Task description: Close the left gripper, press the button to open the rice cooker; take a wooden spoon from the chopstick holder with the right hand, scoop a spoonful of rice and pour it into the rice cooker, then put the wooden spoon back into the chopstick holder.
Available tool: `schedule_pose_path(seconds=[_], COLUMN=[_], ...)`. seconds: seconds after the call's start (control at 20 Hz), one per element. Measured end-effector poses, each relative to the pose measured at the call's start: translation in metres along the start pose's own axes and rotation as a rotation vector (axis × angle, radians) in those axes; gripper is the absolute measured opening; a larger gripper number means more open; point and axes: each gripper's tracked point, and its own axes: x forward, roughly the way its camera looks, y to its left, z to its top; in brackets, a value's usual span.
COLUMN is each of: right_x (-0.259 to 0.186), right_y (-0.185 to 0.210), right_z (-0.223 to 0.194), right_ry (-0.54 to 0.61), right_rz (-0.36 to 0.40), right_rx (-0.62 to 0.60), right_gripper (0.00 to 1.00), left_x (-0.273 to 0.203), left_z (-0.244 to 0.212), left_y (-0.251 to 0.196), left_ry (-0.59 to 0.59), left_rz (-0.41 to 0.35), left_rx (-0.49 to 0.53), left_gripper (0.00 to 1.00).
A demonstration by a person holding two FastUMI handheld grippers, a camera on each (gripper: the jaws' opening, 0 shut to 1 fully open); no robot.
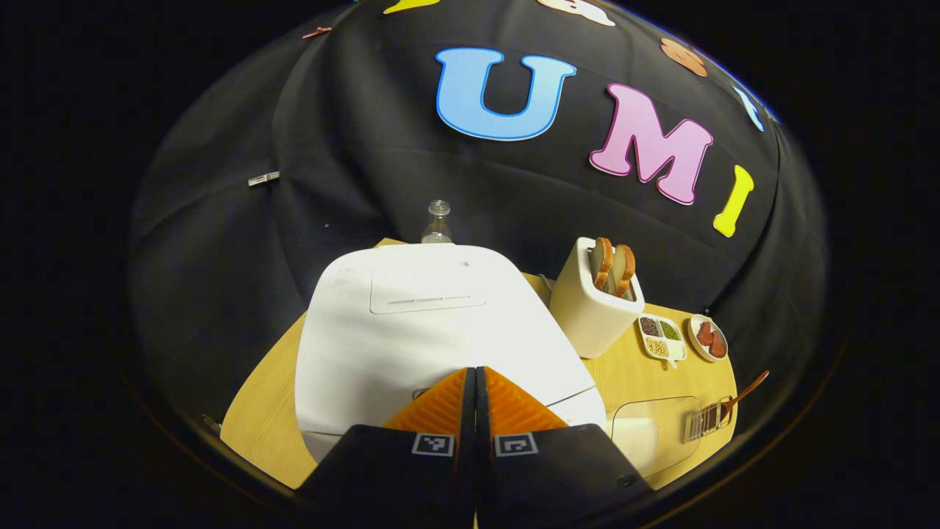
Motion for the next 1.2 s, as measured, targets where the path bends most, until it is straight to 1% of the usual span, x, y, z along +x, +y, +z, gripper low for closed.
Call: schedule_pose_path(seconds=[0.2,0.3,0.4,0.6,0.8,1.15,1.2], right_x=[0.005,0.008,0.015,0.027,0.039,0.069,0.074], right_y=[-0.008,-0.009,-0.009,-0.011,-0.016,-0.039,-0.045], right_z=[-0.004,-0.007,-0.007,-0.015,-0.027,-0.054,-0.059], right_ry=[0.009,0.018,0.017,0.038,0.072,0.148,0.161], right_rz=[0.006,0.015,0.023,0.039,0.052,0.053,0.049], right_rx=[0.007,0.012,0.011,0.028,0.049,0.077,0.084], right_gripper=[0.98,0.98,0.97,0.97,0.98,0.97,0.98], left_x=[-0.036,-0.056,-0.074,-0.108,-0.131,-0.151,-0.150], left_z=[0.048,0.062,0.060,0.046,0.027,0.010,0.004], left_y=[-0.007,-0.016,-0.026,-0.038,-0.041,-0.054,-0.059], left_ry=[-0.162,-0.206,-0.212,-0.230,-0.247,-0.253,-0.242], left_rz=[0.035,0.033,0.021,0.000,0.004,0.058,0.062], left_rx=[0.035,0.054,0.060,-0.038,-0.078,-0.101,-0.099], left_gripper=[0.06,0.06,0.06,0.06,0.06,0.08,0.12])
